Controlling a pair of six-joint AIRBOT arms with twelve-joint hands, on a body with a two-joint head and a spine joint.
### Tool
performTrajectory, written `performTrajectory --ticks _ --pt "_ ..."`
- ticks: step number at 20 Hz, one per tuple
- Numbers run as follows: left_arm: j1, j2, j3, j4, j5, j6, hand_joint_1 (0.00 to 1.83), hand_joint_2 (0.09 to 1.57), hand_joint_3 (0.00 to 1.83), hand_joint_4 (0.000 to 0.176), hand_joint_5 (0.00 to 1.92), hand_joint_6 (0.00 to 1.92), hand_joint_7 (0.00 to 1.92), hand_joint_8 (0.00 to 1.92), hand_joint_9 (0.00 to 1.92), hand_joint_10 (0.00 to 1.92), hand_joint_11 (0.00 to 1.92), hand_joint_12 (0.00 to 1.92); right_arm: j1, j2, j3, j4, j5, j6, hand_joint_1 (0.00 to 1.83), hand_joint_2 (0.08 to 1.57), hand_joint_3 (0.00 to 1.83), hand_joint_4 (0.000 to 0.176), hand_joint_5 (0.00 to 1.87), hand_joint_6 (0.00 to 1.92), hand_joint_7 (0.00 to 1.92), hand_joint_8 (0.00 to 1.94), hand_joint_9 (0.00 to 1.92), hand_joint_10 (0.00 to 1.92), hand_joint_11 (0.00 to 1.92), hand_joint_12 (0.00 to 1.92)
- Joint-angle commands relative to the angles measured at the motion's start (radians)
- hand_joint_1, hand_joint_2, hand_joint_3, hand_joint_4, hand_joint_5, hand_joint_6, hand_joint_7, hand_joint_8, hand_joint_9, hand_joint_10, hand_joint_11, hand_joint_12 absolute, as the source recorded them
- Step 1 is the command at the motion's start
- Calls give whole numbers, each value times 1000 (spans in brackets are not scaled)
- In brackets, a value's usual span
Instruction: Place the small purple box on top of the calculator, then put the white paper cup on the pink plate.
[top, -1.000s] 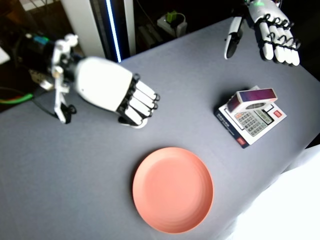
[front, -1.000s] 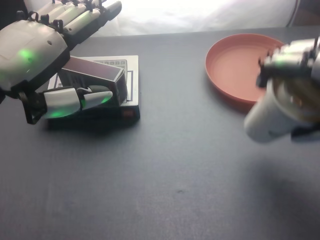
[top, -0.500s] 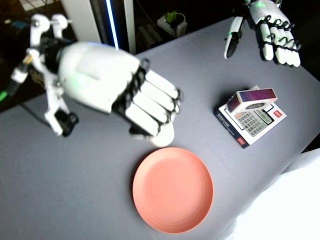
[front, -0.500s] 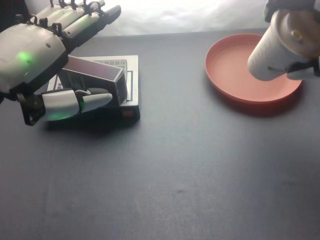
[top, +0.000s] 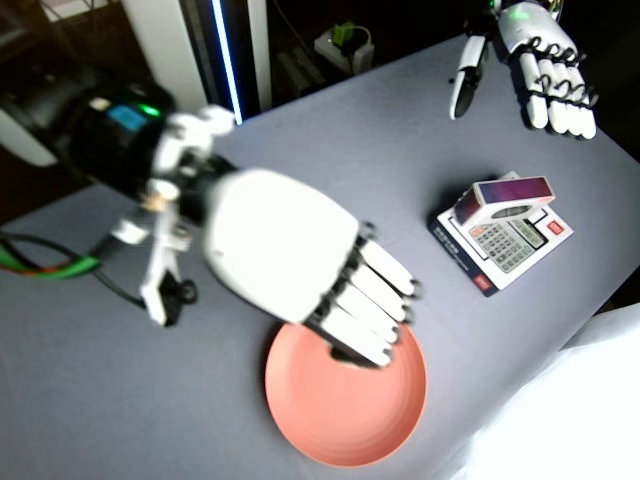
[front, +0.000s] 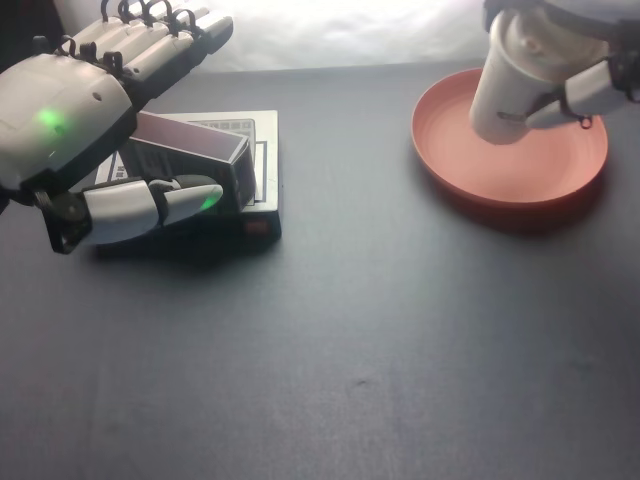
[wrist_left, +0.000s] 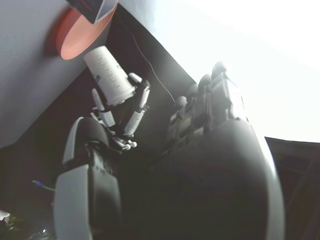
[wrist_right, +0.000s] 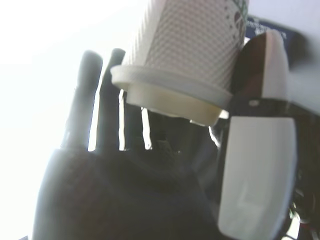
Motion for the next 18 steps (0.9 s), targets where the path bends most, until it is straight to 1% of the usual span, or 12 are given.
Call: performTrajectory --ticks 1,3,5,7,9,10,11,12,14,15,17,18 --pt "-11 -7 2 -6 -123 -3 633 1183 12 27 7 2 0 0 0 0 0 0 12 -7 15 12 73 -10 1065 1166 1 0 204 1023 390 1085 308 1433 196 1921" --pt "-10 -10 4 -6 -124 -8 643 1187 10 25 10 3 0 0 0 0 0 0 10 -31 48 48 62 -10 1102 1143 0 0 247 981 366 977 277 1344 156 1894" --pt "-9 -9 4 -6 -127 -13 645 1182 7 26 9 3 0 0 0 0 0 0 -4 -36 56 66 58 -10 1112 1144 0 0 238 966 375 924 343 1336 244 1868" --pt "-9 -9 4 -6 -127 -13 691 1177 3 26 17 5 0 0 0 0 0 0 -21 -39 61 75 56 -10 1061 1160 2 0 237 807 391 669 306 1224 174 1858" --pt "-8 -10 4 -6 -128 -13 729 1180 3 16 31 10 0 0 0 0 0 0 -38 -51 77 90 42 -10 999 1171 3 0 214 661 417 504 265 1145 82 1856" --pt "-8 -10 4 -6 -129 -15 696 1185 5 22 27 7 0 0 0 0 0 0 -42 -56 83 95 36 -10 954 1165 0 0 194 529 406 433 204 1139 16 1860" --pt "-8 -10 5 -6 -130 -16 690 1185 5 16 25 6 0 0 0 0 0 0 -45 -61 88 98 31 -10 929 1158 0 0 191 411 387 391 155 1158 2 1862" --pt "-8 -10 5 -6 -130 -17 683 1184 4 10 25 5 0 0 0 0 0 0 -51 -67 94 101 25 -10 855 1114 0 0 164 289 325 279 73 1044 0 1762" --pt "-8 -9 5 -6 -130 -19 670 1177 0 6 26 5 0 0 0 0 0 0 -55 -74 100 103 19 -10 736 1048 0 0 102 108 237 77 52 684 0 1503" --pt "-8 -9 5 -6 -131 -20 668 1173 0 15 22 4 0 0 0 0 0 0 -55 -75 102 104 16 -10 668 1033 0 0 23 26 130 17 23 517 0 1400" --pt "-8 -9 6 -6 -132 -20 665 1170 0 17 25 4 0 0 0 0 0 0 -55 -75 104 107 14 -10 677 1054 0 0 0 0 9 0 0 386 0 1367" --pt "-8 -9 6 -6 -133 -21 662 1167 0 10 26 4 0 0 0 0 0 0 -55 -74 104 110 14 -10 673 1055 0 8 0 0 1 0 0 223 0 1251"
